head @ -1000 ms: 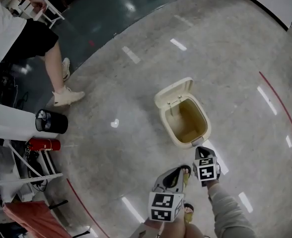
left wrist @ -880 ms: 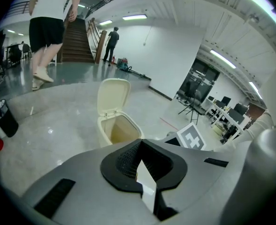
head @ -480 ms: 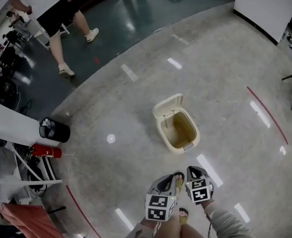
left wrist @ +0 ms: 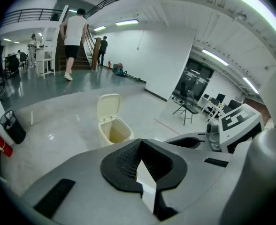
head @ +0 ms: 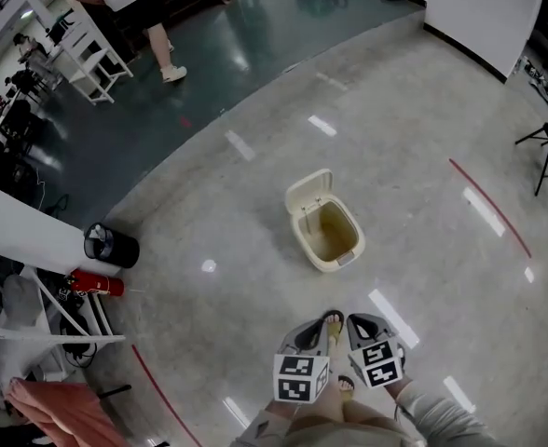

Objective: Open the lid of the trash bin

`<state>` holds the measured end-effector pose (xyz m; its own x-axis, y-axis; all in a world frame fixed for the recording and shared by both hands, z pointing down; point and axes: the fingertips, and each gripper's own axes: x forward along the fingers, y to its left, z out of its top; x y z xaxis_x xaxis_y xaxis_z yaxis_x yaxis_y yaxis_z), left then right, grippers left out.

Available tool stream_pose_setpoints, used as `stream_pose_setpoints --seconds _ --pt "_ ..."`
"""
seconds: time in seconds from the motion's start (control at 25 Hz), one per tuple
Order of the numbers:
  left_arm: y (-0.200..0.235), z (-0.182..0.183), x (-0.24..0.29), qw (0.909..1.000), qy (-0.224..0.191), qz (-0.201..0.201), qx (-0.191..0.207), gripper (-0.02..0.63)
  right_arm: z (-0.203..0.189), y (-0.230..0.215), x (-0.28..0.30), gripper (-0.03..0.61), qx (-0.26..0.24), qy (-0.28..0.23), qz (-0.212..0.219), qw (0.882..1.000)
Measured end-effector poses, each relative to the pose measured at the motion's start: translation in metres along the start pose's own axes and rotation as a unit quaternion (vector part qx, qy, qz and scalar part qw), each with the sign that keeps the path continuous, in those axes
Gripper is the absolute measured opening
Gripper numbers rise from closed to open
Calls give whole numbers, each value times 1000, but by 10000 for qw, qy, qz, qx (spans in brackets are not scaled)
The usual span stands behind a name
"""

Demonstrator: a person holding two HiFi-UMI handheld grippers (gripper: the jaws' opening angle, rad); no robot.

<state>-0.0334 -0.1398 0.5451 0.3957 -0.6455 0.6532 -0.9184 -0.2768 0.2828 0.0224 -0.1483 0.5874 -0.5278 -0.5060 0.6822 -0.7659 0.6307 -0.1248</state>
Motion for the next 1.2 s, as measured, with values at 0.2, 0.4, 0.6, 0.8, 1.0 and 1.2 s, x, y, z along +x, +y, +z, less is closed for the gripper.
stream_pose_setpoints --seconds 0.2,0.4,0.6,0.8,1.0,1.2 --pt "-32 6 -37 9996 -118 -204 129 5 22 28 -67 0 -107 -508 132 9986" --pt "-60 10 -71 9990 -268 -328 139 5 36 44 -126 0 -36 -836 295 9961" --pt "-81 20 -102 9977 -490 -393 273 5 54 51 -172 0 108 -1205 292 9922" --pt "-102 24 -125 9951 -696 -473 526 5 67 61 -207 0 151 -1593 322 9866" --pt "-107 20 -144 9938 -806 -488 584 5 69 73 -225 0 68 -1831 355 9824" --pt "-112 19 -151 9930 -923 -466 575 5 64 73 -233 -1 17 -1898 337 9812"
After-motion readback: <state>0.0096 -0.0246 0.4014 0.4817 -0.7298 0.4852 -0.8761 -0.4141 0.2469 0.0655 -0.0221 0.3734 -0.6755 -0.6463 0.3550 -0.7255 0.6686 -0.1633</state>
